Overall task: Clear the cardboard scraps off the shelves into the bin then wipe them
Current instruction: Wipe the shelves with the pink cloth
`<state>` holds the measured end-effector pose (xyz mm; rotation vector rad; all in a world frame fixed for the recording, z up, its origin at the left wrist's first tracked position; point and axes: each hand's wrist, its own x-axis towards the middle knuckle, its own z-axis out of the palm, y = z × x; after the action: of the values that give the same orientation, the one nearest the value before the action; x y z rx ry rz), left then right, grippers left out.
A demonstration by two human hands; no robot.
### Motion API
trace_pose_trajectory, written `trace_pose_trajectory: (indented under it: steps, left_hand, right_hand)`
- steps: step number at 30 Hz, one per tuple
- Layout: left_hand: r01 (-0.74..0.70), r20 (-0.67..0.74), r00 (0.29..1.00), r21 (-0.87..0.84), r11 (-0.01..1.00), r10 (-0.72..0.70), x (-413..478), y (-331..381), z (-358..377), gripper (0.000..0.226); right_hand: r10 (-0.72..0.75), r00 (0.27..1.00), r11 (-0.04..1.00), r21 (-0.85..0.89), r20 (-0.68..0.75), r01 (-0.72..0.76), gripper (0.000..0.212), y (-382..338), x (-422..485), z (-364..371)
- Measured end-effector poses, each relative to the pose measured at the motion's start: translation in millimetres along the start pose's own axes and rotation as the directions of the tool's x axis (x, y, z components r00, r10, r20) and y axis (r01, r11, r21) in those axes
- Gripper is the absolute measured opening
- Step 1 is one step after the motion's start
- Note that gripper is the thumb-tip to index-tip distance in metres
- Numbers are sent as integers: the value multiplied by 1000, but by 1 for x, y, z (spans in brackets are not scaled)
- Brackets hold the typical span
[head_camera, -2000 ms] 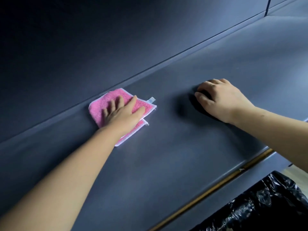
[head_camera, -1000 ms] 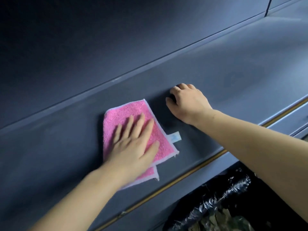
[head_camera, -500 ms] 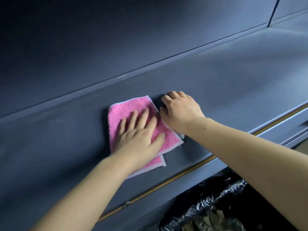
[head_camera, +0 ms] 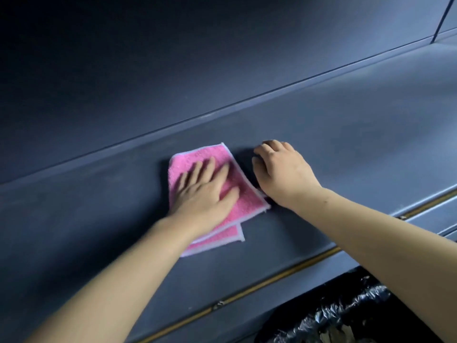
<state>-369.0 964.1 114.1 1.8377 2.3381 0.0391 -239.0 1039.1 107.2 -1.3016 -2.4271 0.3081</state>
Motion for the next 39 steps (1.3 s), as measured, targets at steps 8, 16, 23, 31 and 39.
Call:
trace_pose_trajectory:
  steps: [8,16,23,31,39]
  left_hand:
    - [342,-35,939,4,940,-342,39,-76,-12,55]
    - [246,-50,969,85,966,-242,16,-45,-4,62]
    - [47,13,999,90,995,-49,-52,-9,8,81]
    - [47,24,998,103,994,-50,-54,-30,4,70]
    - [141,-29,990,39,989,-140,-49,-73,8,74]
  right_hand:
    - [-18,1000,997,-77,20,19,36,-2,-5,0]
    - [-22,999,995,-92,45,26,39,-5,-3,-1]
    - [-11,998,994,-105,54,16,40,-5,-1,0]
    - [-14,998,992,-126,66,22,39,-26,-7,0]
    - [-258,952,966,47,165,254,38,-131,-2,33]
